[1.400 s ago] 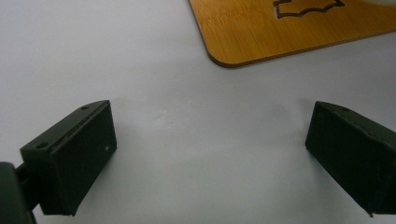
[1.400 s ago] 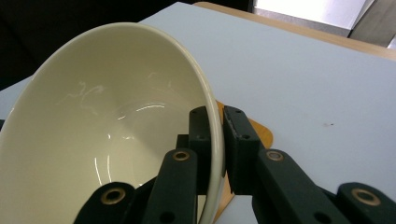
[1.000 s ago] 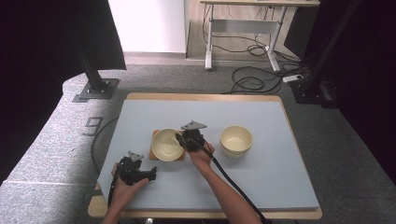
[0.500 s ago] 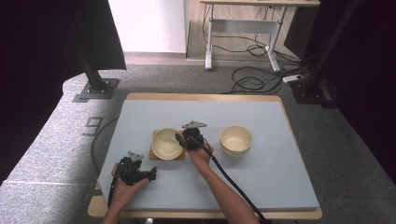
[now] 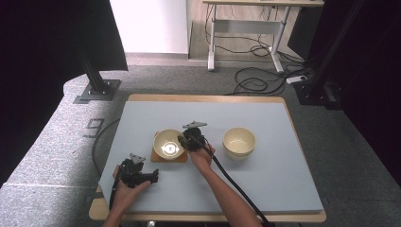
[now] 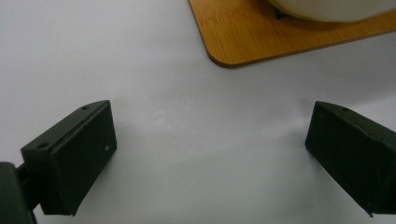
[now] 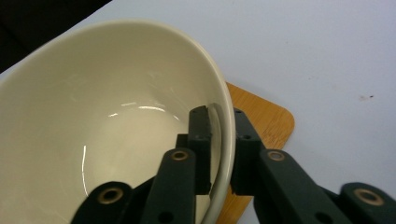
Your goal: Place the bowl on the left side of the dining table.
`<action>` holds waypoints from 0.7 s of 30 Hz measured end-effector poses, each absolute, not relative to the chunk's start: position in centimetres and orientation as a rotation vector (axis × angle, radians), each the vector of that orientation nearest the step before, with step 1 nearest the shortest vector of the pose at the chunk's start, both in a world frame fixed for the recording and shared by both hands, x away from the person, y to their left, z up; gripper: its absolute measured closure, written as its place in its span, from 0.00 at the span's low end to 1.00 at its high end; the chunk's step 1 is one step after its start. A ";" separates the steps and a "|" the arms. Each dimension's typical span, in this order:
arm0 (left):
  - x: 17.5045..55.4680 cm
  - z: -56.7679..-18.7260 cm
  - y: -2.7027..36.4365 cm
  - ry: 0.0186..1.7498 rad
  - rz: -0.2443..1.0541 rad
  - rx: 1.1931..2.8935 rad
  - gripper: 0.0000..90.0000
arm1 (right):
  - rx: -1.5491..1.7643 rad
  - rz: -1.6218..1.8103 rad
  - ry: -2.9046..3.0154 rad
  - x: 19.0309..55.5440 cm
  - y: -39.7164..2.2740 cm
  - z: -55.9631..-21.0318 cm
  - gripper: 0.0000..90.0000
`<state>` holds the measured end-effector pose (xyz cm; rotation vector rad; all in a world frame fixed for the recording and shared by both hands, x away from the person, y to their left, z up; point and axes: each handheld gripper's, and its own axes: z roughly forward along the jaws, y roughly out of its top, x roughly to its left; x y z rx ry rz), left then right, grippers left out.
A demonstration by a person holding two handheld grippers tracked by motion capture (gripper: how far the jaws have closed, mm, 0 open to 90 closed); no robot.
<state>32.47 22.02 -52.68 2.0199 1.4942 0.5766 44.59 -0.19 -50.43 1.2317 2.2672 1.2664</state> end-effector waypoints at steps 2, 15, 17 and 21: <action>32.5 -52.7 22.0 1.494 0.577 2.020 0.02 | 1.245 1.273 2.270 44.7 -0.1 -50.3 0.85; 32.4 -52.7 22.0 1.491 0.580 2.019 0.02 | 1.215 1.222 2.258 44.5 0.1 -50.1 0.86; 32.4 -52.7 22.0 1.491 0.579 2.019 0.02 | 1.215 1.220 2.257 44.5 0.1 -50.1 0.85; 32.5 -52.7 22.0 1.494 0.575 2.018 0.02 | 1.197 1.217 2.267 44.3 0.0 -50.0 0.81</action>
